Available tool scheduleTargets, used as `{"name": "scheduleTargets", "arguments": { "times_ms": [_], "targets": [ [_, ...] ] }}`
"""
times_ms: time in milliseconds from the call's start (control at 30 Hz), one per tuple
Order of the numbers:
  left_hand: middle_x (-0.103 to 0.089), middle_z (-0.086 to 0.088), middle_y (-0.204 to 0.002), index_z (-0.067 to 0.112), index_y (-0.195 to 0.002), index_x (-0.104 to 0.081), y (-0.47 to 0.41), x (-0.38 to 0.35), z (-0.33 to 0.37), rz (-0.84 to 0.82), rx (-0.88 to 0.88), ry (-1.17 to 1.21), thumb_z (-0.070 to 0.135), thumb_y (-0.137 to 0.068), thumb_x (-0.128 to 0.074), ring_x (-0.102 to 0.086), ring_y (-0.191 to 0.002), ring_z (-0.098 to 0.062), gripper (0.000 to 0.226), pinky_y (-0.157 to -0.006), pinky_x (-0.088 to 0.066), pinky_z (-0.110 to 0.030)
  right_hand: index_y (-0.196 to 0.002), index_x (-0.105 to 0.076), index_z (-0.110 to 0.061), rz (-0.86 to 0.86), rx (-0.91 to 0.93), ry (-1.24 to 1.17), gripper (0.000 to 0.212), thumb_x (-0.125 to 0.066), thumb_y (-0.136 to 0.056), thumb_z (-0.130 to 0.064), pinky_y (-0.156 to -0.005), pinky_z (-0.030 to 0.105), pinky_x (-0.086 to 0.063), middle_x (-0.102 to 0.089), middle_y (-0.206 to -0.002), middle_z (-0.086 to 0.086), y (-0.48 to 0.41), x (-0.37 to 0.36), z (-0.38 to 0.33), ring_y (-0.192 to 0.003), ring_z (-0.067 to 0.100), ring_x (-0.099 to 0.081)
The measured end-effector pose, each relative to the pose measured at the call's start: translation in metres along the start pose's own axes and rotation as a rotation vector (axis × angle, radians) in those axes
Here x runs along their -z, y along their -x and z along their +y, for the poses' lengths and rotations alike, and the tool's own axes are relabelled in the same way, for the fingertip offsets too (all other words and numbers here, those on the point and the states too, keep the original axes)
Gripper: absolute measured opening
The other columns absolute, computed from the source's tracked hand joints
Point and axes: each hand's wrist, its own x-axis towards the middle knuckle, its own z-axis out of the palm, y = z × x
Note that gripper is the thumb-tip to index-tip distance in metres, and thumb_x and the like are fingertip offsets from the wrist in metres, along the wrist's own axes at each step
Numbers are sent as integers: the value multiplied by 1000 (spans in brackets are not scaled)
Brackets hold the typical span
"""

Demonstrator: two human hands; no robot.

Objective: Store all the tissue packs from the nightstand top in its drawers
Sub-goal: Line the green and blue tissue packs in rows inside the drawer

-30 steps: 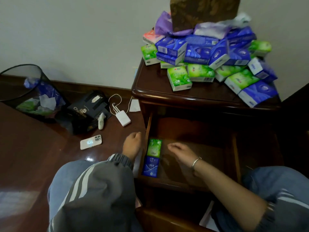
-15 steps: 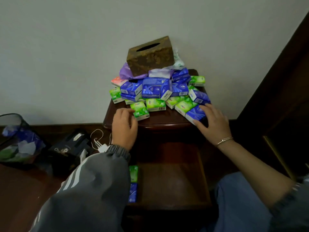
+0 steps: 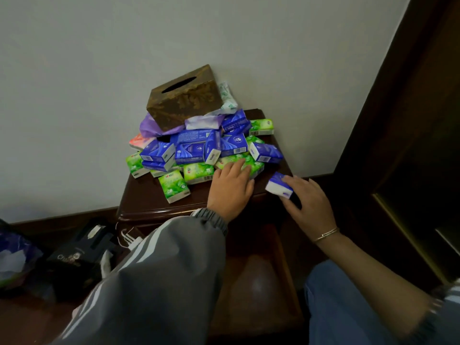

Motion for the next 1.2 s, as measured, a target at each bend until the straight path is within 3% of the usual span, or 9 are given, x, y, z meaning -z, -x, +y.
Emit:
{"name": "scheduleTargets", "arguments": {
  "times_ms": [200, 300, 367, 533, 600, 800, 967, 1067, 1200],
  "targets": [
    [-41, -7, -146, 13, -112, -59, 11, -15, 19, 125, 130, 63, 36, -95, -45, -35, -134, -27, 32, -101, -31, -38, -119, -62, -7, 141, -93, -85, 40, -56, -86, -29, -79, 30, -42, -63, -110, 12, 10, 17, 8, -93, 26, -57],
    [-44, -9, -140, 11, -111, -55, 11, -10, 26, 102, 229, 143, 29, -94, -49, -42, -125, -27, 26, -96, -35, -36, -124, -59, -5, 157, -115, -221, 40, -64, -85, -14, -83, 17, -43, -58, -111, 14, 6, 12, 1, -102, 15, -54],
    [-47, -10, -132, 11, -118, -49, 8, -6, 30, 99, 343, 260, 27, -87, -58, -44, -118, -29, 36, -95, -33, -35, -124, -58, -3, 157, -107, -282, 41, -66, -83, -6, -87, 7, -41, -57, -114, 15, 3, 9, -5, -108, 6, -48],
    [-50, -15, -129, 6, -130, -38, -7, 6, 16, -145, 712, 644, 42, -64, -82, -43, -121, -35, 86, -102, -38, -43, -124, -58, -3, 112, -86, -361, 40, -65, -84, -1, -88, 21, -48, -56, -123, 16, -2, 4, -16, -118, 12, -48],
    [-55, -11, -124, 7, -126, -47, -7, 6, 9, -241, 799, 686, 42, -60, -84, -49, -119, -32, 83, -99, -45, -45, -125, -57, -4, 101, -107, -392, 41, -64, -85, -2, -88, 19, -48, -54, -127, 15, -3, 3, -20, -122, 12, -46],
    [-71, -8, -99, 13, -104, -64, 8, 13, 8, -110, 812, 1331, 11, -78, -72, -68, -83, -17, 27, -66, -55, -26, -128, -55, -3, 75, -64, -443, 43, -63, -85, -3, -91, 10, -46, -53, -131, 13, -2, 8, -38, -126, 11, -44],
    [-72, -9, -100, 10, -119, -60, 29, 42, -3, -363, 805, 1952, 32, -97, -40, -68, -90, -21, 37, -83, -54, -38, -127, -56, -4, 13, 71, -452, 44, -63, -84, 3, -102, 18, -42, -52, -133, 11, -2, 10, -67, -127, 14, -46],
    [-71, -8, -105, 13, -119, -63, 42, 48, -15, -472, 690, 2011, 59, -88, -47, -68, -94, -20, 57, -85, -55, -37, -133, -48, -7, -121, 118, -487, 54, -59, -83, 8, -108, 30, -39, -47, -140, 6, 0, 8, -85, -131, 14, -44],
    [-70, -5, -98, 15, -105, -67, 55, 49, -31, -387, 744, 1872, 41, -72, -71, -68, -84, -14, 42, -78, -59, -33, -138, -31, -12, -228, 88, -684, 72, -46, -72, 14, -111, 24, -31, -45, -143, 0, 2, 2, -97, -135, 8, -39]
  ]
}}
